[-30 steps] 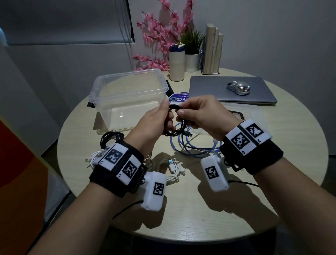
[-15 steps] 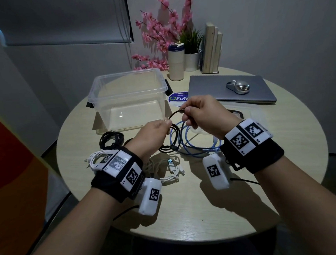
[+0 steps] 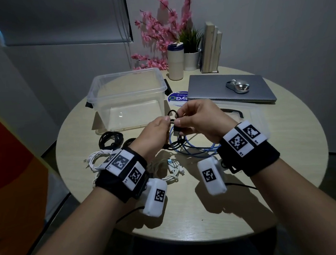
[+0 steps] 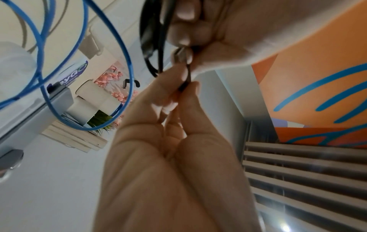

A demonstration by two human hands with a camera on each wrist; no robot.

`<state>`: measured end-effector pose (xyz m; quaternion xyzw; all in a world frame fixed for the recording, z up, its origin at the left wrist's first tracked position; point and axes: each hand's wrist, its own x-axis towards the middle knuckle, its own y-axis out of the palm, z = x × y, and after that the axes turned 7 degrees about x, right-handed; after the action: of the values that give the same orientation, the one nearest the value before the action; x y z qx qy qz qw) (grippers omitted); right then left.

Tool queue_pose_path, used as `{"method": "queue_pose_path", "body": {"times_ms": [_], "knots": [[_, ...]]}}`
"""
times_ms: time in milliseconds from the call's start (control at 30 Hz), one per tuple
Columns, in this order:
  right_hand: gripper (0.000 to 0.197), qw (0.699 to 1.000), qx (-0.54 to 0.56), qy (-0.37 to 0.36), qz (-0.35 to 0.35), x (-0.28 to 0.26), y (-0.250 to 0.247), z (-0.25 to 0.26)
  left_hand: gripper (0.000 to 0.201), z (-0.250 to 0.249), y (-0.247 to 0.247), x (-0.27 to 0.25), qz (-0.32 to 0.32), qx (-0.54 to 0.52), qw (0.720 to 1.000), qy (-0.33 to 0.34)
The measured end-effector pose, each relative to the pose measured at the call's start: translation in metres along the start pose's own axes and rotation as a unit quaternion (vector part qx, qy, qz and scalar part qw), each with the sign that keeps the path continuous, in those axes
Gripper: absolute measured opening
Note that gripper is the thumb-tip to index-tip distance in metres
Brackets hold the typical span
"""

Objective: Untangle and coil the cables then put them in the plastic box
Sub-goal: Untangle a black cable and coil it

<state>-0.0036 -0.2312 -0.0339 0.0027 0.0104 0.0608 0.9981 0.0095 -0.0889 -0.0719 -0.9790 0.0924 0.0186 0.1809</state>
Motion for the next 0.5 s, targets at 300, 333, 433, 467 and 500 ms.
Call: {"method": "queue_pose_path", "body": {"times_ms": [300, 333, 433, 467, 500], "knots": [[0.033, 0.982, -0.13, -0.094, -0.101, 0.008, 0.005, -0.015, 0.032, -0.017, 0.002, -0.012, 0.048, -0.194, 0.98, -0.014], [0.033, 0.984, -0.117, -0.098, -0.094, 0.007, 0.005, -0.015, 0.032, -0.019, 0.002, -0.013, 0.05, -0.206, 0.977, -0.01], [0.036, 0.994, -0.069, -0.079, -0.042, 0.006, 0.004, -0.013, 0.032, -0.022, 0.0, -0.012, 0.043, -0.22, 0.975, -0.004], [0.036, 0.996, -0.06, -0.068, -0.024, 0.005, 0.003, -0.013, 0.033, -0.022, -0.001, -0.012, 0.044, -0.221, 0.974, -0.003], [0.035, 0.996, -0.054, -0.064, -0.007, 0.004, 0.003, -0.012, 0.034, -0.022, -0.001, -0.012, 0.048, -0.221, 0.974, -0.002]]}}
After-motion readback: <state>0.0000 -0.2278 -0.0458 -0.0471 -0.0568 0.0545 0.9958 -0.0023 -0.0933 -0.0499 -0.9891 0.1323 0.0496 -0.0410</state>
